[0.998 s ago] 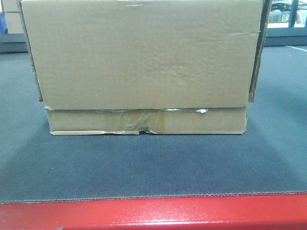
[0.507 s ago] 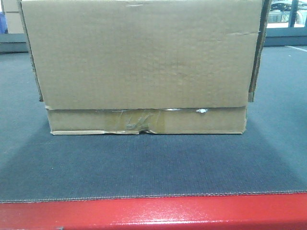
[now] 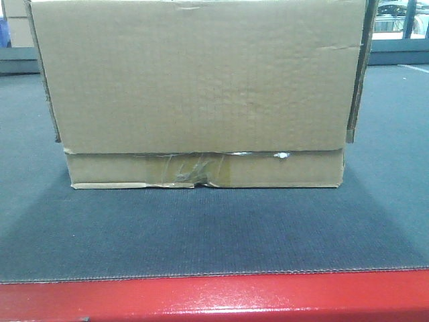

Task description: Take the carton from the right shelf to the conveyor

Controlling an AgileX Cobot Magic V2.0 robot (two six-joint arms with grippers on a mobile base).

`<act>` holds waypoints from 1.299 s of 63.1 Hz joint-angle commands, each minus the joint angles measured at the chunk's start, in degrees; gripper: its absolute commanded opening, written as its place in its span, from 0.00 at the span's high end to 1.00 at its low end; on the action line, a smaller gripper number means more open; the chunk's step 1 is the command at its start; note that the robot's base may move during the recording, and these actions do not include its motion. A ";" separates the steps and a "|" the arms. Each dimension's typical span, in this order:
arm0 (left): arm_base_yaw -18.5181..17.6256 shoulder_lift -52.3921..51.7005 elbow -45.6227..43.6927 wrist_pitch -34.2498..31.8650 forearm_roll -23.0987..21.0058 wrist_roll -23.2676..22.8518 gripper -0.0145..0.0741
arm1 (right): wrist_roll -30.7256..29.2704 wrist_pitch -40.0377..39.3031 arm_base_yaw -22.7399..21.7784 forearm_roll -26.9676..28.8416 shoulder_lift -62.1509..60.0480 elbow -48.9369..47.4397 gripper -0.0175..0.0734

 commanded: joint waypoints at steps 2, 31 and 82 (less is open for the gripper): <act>0.00 -1.77 0.04 -1.30 -0.37 0.05 0.82 | -0.35 -1.50 -0.11 -0.59 -8.34 0.16 0.88; 0.00 -2.26 0.04 -1.30 -0.37 0.05 0.82 | -0.35 -1.64 -0.11 -0.59 -18.73 0.16 0.88; 4.81 -10.30 5.49 -4.21 -12.35 13.69 0.82 | -0.35 -1.64 -0.11 -0.59 -18.73 0.16 0.88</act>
